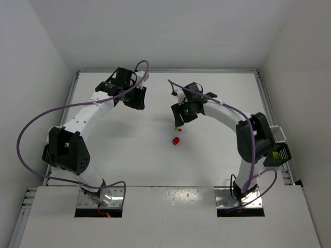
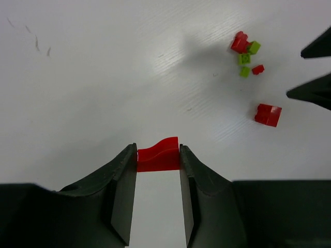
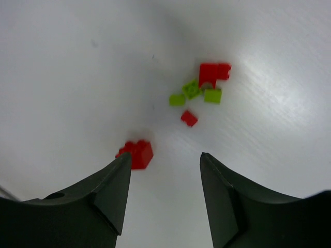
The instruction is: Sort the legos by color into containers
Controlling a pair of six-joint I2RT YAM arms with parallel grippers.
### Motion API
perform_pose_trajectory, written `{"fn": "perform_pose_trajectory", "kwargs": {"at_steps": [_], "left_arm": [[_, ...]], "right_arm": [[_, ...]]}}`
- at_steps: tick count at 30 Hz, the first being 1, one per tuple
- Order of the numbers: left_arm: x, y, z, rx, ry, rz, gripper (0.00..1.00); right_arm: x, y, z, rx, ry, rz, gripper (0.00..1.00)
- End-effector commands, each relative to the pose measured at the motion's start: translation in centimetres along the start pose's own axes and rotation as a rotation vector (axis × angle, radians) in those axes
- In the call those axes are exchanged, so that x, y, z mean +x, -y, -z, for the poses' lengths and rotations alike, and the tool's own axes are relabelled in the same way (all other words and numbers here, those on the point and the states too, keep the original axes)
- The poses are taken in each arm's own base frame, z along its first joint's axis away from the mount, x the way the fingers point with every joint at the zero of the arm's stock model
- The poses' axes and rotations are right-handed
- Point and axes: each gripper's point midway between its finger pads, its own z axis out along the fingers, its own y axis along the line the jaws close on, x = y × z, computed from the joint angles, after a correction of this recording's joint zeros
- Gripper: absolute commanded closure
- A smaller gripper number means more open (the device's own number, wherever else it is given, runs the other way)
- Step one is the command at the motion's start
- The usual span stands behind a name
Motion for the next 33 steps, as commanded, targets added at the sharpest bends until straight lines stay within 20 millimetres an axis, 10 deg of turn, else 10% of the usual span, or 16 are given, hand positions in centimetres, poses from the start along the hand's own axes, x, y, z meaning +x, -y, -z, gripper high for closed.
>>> {"fn": "perform_pose_trajectory", "kwargs": {"at_steps": [1,16,33], "left_arm": [[-0.2,0.4,1.6,0.038,0.031,0.021,0.76],[-0.7,0.1,2.0,0.043,0.052,0.039,0.76],[-0.4,0.1,1.5,0.052,0.044,0.041,0.76]], "right_arm": [[-4.1,2.6,-0.7,0.21,0.076,-0.066,0.43],[-2.8,3.6,-5.8,0.284,-0.017,-0.127,0.41],[-1.4,3.4,-6.9,0.211,-0.056,-0.112,0.5]]}}
